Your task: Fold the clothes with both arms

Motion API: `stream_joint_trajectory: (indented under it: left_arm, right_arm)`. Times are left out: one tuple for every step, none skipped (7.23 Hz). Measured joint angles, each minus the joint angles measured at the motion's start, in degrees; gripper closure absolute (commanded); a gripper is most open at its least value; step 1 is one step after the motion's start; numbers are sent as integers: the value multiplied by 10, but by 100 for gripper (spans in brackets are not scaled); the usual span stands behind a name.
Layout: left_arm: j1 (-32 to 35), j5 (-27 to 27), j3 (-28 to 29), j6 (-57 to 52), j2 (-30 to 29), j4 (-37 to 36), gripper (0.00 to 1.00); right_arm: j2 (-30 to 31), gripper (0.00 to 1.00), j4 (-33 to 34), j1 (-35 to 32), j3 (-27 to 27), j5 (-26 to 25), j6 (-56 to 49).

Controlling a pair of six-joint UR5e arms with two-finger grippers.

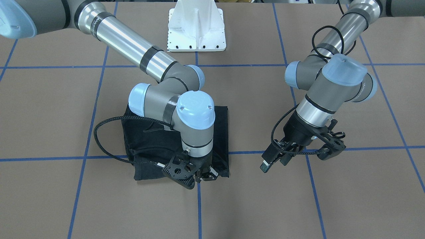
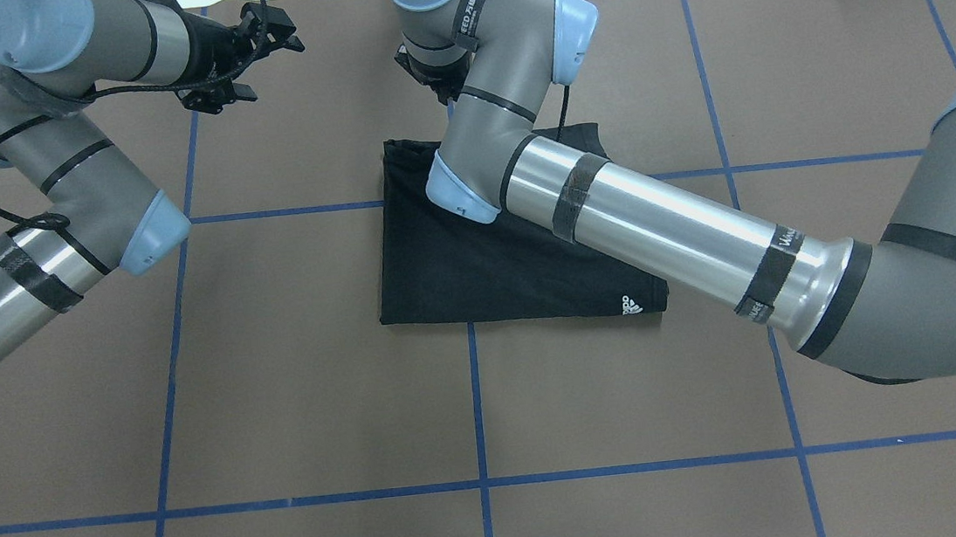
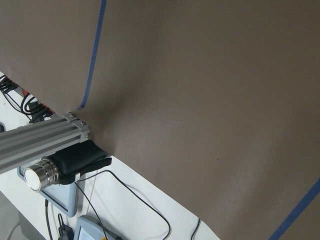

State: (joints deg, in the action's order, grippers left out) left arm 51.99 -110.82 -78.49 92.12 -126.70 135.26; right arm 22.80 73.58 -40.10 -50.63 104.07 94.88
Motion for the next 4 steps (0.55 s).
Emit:
stream_joint_trajectory:
  left_arm:
    - [2,-2,0,-1,0,0,0]
    - [6,-6,0,-1,0,-1,0]
    - [9,-10,0,-2,1,-1,0]
    - [11,-11,-1,-2,2,-1,0]
  right_arm:
    - [12,100,36,24,-39,1,0]
    - [19,100,67,49,-66,-3,1]
    - [24,100,80,71,-79,-17,3]
    - [27,100,84,84,-80,-40,4]
